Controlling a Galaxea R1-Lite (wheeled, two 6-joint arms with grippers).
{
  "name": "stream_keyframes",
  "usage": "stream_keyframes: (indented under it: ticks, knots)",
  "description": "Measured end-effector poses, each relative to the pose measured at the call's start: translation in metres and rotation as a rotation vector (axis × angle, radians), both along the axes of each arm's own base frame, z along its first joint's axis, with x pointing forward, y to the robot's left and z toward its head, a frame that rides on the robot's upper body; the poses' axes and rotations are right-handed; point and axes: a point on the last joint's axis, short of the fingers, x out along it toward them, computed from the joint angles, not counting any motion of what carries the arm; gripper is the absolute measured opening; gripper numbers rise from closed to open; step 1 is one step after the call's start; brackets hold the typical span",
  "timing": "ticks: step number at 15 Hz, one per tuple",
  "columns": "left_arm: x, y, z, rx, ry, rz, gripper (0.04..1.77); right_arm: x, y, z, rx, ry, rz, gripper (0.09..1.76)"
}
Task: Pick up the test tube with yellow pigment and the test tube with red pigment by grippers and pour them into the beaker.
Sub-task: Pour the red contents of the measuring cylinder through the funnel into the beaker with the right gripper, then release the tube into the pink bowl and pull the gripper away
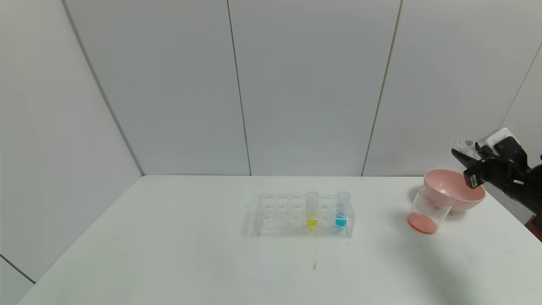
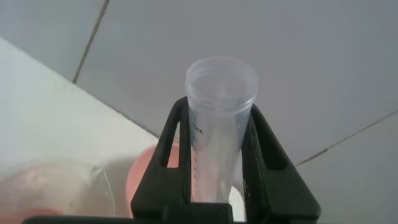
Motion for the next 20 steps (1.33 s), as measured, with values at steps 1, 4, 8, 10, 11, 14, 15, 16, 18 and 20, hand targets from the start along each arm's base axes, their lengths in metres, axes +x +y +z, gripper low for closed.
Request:
stream_keyframes:
  ticks: [1,4,8,10,11,14,15,16,18,20]
  knots:
    - [0.000,0.000,0.000,0.000,0.000,0.000,1.76,0.002,-0.001,0.006,0.084,-0.025,0.002,0.52]
    - [0.000,0.000,0.000,0.000,0.000,0.000,1.76,0.013,-0.006,0.018,0.280,-0.082,-0.061,0.52]
    - [0.000,0.000,0.000,0.000,0.000,0.000,1.76,0.032,-0.010,0.005,0.400,-0.058,-0.118,0.52]
    - [0.000,0.000,0.000,0.000,0.000,0.000,1.76,0.037,-0.013,-0.006,0.427,-0.032,-0.129,0.52]
    - [0.000,0.000,0.000,0.000,0.000,0.000,1.76,0.038,-0.014,-0.011,0.459,-0.019,-0.131,0.52]
    - [0.000,0.000,0.000,0.000,0.000,0.000,1.76,0.042,-0.018,-0.023,0.489,0.010,-0.144,0.58]
    - [0.000,0.000,0.000,0.000,0.000,0.000,1.76,0.043,-0.020,-0.026,0.490,0.016,-0.148,0.71]
    - [0.000,0.000,0.000,0.000,0.000,0.000,1.76,0.043,-0.021,-0.028,0.490,0.020,-0.152,0.83]
    - [0.000,0.000,0.000,0.000,0.000,0.000,1.76,0.043,-0.021,-0.031,0.489,0.027,-0.154,1.03]
    - [0.000,0.000,0.000,0.000,0.000,0.000,1.76,0.042,-0.021,-0.031,0.484,0.029,-0.156,1.19]
